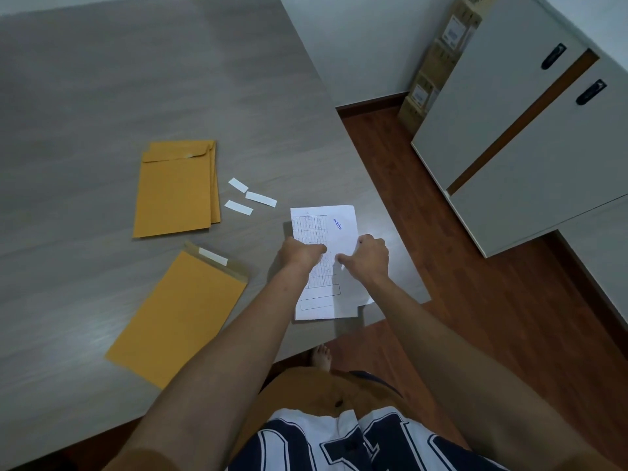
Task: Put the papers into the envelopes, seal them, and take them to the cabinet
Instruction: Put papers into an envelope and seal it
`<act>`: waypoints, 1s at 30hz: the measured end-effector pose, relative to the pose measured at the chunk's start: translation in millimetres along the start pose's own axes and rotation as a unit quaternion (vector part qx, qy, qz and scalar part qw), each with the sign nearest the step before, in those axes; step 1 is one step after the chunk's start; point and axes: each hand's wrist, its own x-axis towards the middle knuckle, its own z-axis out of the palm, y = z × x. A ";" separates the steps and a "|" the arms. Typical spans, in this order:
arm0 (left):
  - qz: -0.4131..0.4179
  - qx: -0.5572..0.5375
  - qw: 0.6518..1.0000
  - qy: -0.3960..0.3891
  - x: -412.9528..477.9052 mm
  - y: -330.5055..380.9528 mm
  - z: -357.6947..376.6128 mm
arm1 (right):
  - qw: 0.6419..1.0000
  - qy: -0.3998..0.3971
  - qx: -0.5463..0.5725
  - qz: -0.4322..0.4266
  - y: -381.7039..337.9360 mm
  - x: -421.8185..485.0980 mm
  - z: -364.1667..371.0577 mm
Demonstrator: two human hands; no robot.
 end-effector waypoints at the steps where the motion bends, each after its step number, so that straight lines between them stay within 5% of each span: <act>1: -0.004 -0.004 1.000 -0.003 2.4 -2.3 -0.7 | 1.000 0.001 0.000 -0.003 0.5 -0.4 -0.2; 13: 0.016 -0.055 0.996 -0.066 4.9 -13.4 -21.0 | 0.997 -0.001 0.061 -0.052 -12.0 -7.3 7.0; 21: 0.090 -0.117 0.989 0.019 -7.1 9.5 -115.3 | 0.940 -0.167 0.276 -0.115 -85.7 -20.5 13.7; 30: 0.183 -0.163 0.964 0.106 -22.7 -8.1 -239.0 | 0.901 -0.169 0.329 -0.229 -188.4 -81.3 50.4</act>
